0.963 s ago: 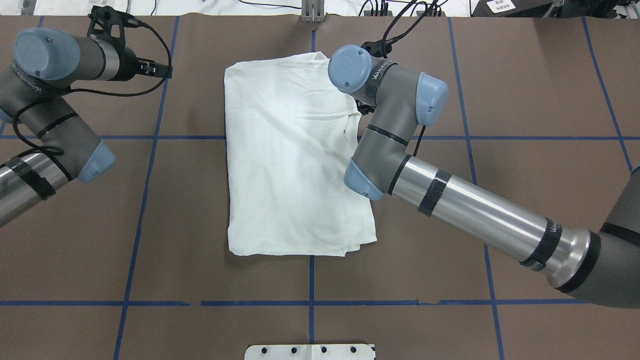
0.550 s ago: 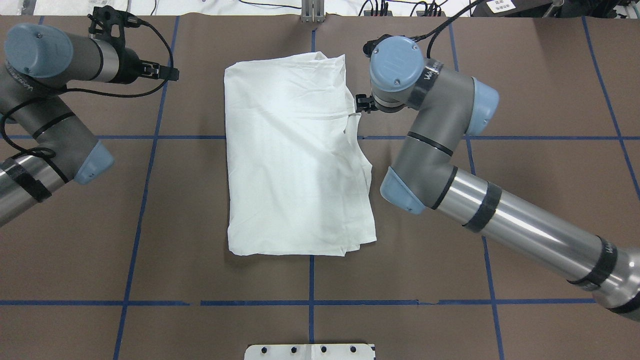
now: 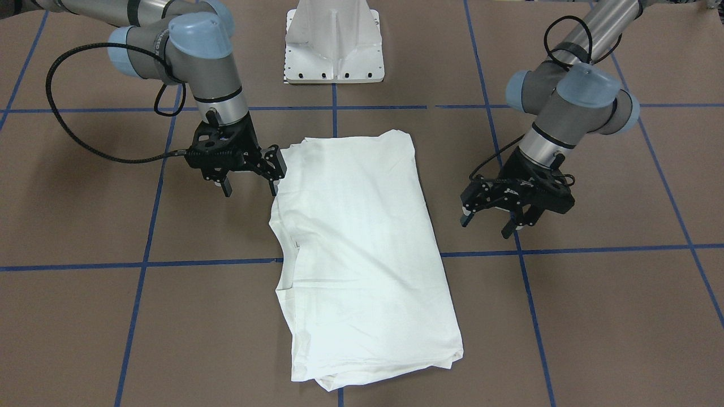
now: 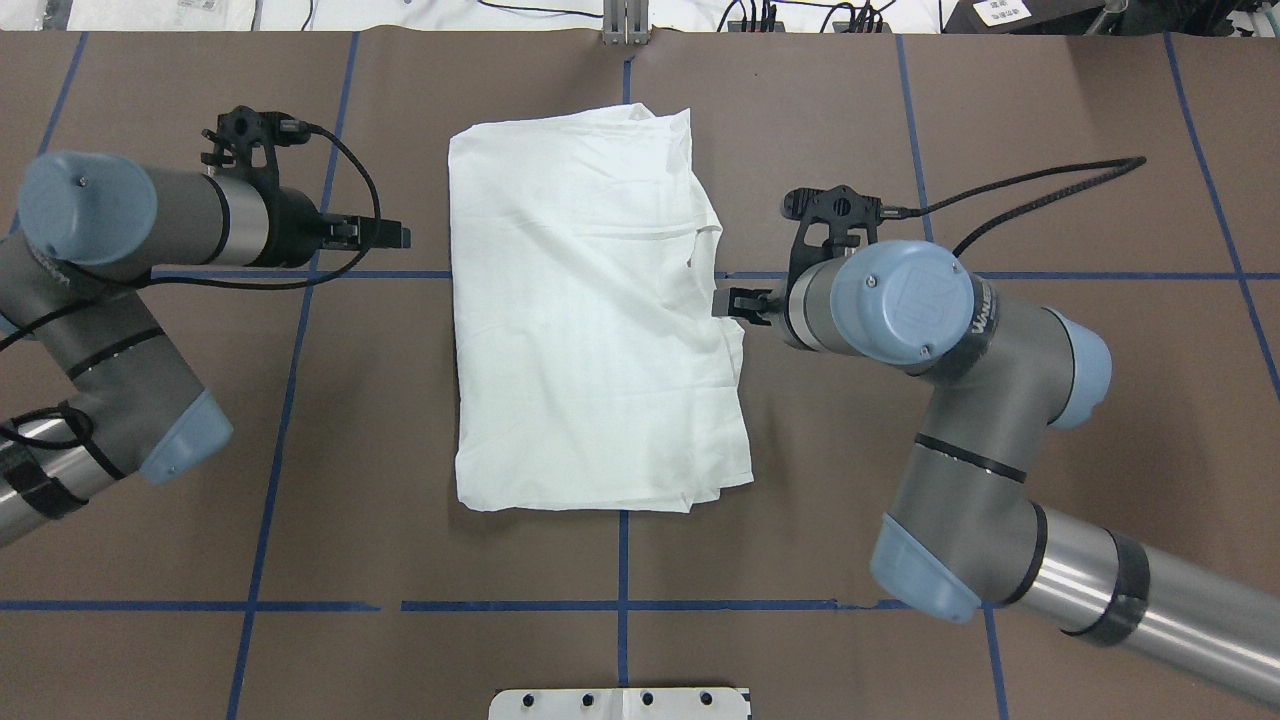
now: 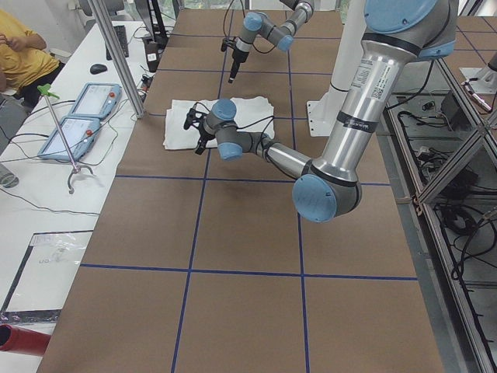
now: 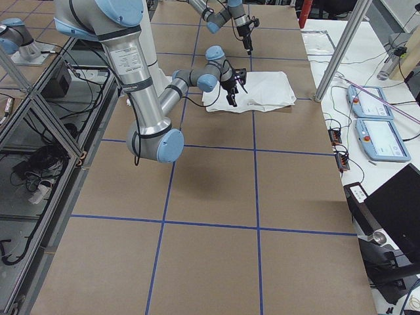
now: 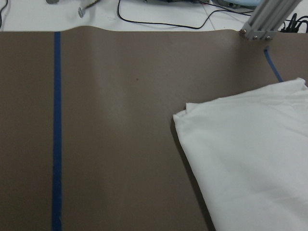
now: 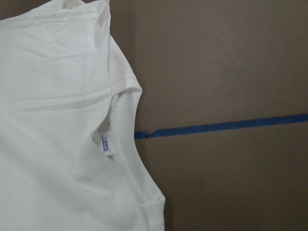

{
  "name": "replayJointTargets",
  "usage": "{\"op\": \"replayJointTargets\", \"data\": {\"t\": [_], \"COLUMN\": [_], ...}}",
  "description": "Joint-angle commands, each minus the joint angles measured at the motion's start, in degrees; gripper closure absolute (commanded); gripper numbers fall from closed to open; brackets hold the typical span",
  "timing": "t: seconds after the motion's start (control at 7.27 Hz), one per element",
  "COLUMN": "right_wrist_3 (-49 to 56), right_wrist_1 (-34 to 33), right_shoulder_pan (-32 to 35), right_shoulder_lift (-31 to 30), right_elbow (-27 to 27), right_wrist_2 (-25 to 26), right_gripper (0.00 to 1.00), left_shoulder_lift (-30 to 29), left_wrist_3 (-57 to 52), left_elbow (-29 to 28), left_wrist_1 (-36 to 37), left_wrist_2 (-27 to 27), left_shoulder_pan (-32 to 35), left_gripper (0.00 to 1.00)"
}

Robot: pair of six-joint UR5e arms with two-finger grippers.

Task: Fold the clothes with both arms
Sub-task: 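Lower both grippers to the shirt edge nearest the robot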

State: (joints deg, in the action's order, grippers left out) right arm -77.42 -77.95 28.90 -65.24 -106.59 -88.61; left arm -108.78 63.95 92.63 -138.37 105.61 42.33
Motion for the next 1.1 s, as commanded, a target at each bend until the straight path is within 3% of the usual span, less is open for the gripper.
{"op": "replayJointTargets", "data": {"t": [0.0,0.14,0.28,0.41,0.69,0.83,0.96], "right_wrist_3": [-4.7,-4.7,-4.7,-4.7,-4.7,-4.7,-4.7], "right_wrist_1": [-0.1,-0.1,-0.1,-0.1,-0.1,-0.1,-0.1], "right_shoulder_pan": [-4.8,-4.9,-5.0,-5.0,-5.3,-5.3,-5.5], "right_shoulder_lift": [-2.4,-2.4,-2.5,-2.4,-2.4,-2.4,-2.4], "right_elbow": [-2.6,-2.6,-2.6,-2.6,-2.4,-2.4,-2.4], "right_wrist_2": [5.2,5.2,5.3,5.3,5.3,5.3,5.2], "right_gripper": [0.00,0.00,0.00,0.00,0.00,0.00,0.00], "left_shoulder_lift": [3.0,3.6,3.4,3.0,3.4,2.9,2.4], "left_wrist_3": [10.8,14.8,17.9,18.9,18.8,18.9,18.8], "left_elbow": [5.1,7.0,10.4,12.5,11.7,11.8,11.8], "left_wrist_1": [0.2,1.9,8.8,14.3,15.4,17.0,17.3], "left_wrist_2": [-5.9,-8.8,-11.7,-12.2,-12.2,-12.3,-12.6], "left_shoulder_pan": [-11.1,-16.0,-20.1,-21.7,-22.0,-22.2,-22.6], "left_gripper": [0.00,0.00,0.00,0.00,0.00,0.18,0.50]}}
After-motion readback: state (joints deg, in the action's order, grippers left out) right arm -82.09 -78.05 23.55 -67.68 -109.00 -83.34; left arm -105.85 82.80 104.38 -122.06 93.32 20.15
